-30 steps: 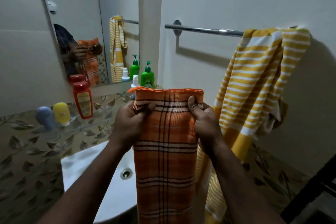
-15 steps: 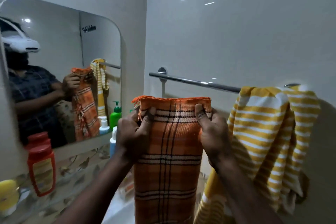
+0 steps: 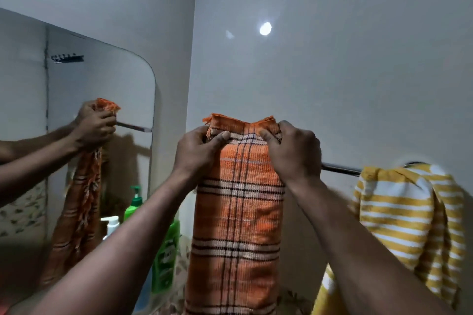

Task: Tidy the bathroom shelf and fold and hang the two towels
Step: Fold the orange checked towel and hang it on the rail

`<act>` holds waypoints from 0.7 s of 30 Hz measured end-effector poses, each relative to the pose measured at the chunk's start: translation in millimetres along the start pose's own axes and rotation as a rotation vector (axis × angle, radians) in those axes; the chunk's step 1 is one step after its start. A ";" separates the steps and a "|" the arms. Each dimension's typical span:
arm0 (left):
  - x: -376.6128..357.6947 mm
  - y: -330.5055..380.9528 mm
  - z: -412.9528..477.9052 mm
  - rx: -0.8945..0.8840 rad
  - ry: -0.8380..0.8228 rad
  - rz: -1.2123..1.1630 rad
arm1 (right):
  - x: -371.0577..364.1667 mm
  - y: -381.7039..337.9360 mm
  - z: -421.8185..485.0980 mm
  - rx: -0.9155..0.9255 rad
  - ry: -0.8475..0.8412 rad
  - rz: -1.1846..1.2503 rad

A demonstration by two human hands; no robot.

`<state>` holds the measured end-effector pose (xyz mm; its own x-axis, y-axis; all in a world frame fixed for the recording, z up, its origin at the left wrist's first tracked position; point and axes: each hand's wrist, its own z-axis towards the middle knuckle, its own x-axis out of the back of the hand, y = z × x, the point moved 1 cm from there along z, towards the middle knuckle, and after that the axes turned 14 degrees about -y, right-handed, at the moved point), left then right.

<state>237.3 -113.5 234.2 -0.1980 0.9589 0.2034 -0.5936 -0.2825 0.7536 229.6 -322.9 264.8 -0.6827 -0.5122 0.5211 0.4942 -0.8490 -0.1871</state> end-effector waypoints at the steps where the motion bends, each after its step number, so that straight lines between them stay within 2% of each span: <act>1: 3.1 -1.3 9.6 -0.014 -0.010 0.001 | 1.8 -2.5 7.4 0.004 -0.005 -0.048; 6: 10.8 6.4 58.5 -0.084 0.069 0.438 | 6.5 -11.2 48.0 -0.023 -0.045 -0.327; 9: 2.4 3.1 78.5 -0.001 -0.051 0.606 | -2.1 -8.8 57.5 -0.030 -0.109 -0.475; 11: -2.5 -1.7 84.3 0.038 -0.113 0.643 | -7.9 -6.4 58.5 -0.019 -0.125 -0.542; 13: -2.5 -7.8 89.4 0.050 -0.100 0.613 | -6.4 -9.2 54.6 0.024 -0.079 -0.588; 16: -1.8 -7.8 96.9 0.065 -0.090 0.609 | 8.4 -26.1 42.1 0.237 0.047 -0.457; 17: -2.2 -6.1 99.5 0.074 -0.104 0.620 | 10.2 -32.2 37.7 0.275 -0.022 -0.400; 19: -2.3 -4.3 102.2 0.079 -0.099 0.648 | 2.1 -42.4 31.3 0.215 -0.336 -0.368; 21: -1.2 -7.2 101.2 0.081 -0.059 0.660 | -15.7 -46.1 25.2 0.120 -0.591 -0.487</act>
<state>320.7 -109.7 291.8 -0.4551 0.5862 0.6703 -0.3018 -0.8097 0.5032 231.2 -272.4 286.2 -0.4539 0.0986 0.8856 0.2899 -0.9234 0.2514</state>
